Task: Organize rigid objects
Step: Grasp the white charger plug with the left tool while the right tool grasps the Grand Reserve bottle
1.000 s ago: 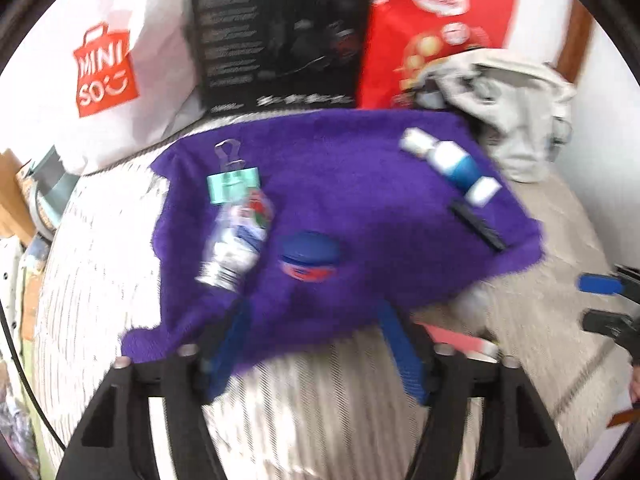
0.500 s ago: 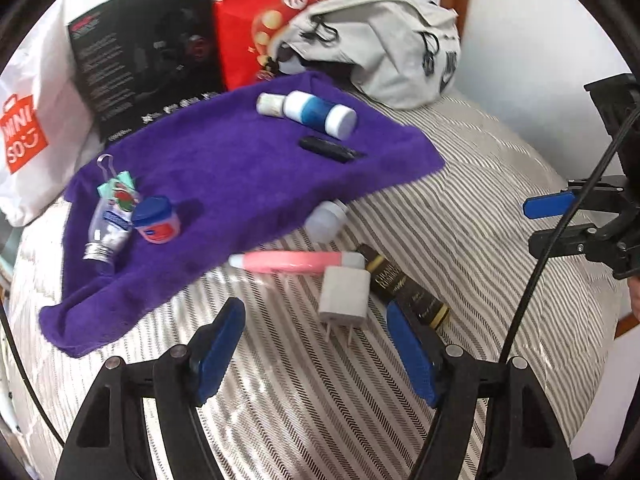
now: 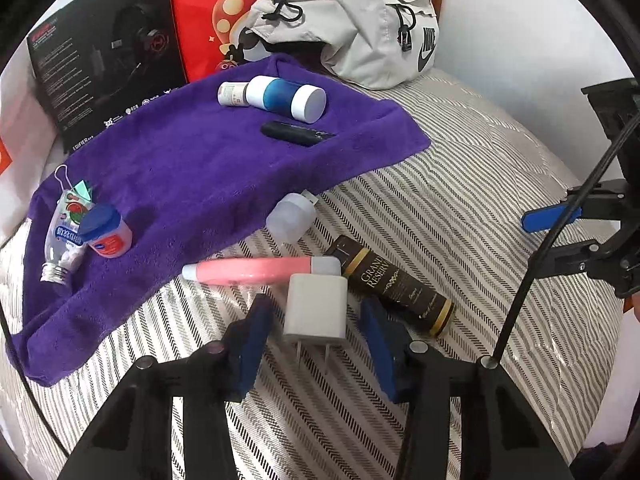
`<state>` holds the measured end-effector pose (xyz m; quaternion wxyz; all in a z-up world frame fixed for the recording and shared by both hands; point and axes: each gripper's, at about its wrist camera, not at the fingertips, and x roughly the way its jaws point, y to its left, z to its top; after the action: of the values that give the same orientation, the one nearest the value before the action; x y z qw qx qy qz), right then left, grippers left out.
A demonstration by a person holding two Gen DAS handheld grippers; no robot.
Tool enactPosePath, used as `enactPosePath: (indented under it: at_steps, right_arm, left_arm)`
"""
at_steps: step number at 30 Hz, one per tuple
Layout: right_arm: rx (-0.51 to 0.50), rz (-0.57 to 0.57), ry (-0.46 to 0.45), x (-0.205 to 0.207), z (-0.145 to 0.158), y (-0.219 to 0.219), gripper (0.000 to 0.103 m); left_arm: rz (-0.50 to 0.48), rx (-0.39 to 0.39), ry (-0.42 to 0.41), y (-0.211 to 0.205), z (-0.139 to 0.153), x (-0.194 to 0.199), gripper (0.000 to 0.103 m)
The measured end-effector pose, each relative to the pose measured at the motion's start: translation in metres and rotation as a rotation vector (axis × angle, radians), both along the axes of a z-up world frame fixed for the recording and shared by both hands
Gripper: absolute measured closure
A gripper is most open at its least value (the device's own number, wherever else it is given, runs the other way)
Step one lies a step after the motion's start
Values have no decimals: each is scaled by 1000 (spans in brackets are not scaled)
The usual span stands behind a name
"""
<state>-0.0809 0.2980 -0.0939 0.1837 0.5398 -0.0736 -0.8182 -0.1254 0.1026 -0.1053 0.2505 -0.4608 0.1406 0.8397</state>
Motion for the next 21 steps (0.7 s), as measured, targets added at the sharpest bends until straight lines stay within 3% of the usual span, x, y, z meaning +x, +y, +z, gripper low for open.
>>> enactPosePath:
  at_steps: [7, 13, 21]
  right_arm:
    - [15, 8, -5, -3, -1, -5, 39]
    - [9, 36, 10, -6, 6, -22, 39]
    - [29, 96, 79, -18, 12, -74, 39]
  left_arm:
    - [-32, -2, -10, 2, 2, 2, 77]
    - [10, 15, -26, -8, 3, 3, 77]
    - [127, -10, -13, -56, 9, 12, 77]
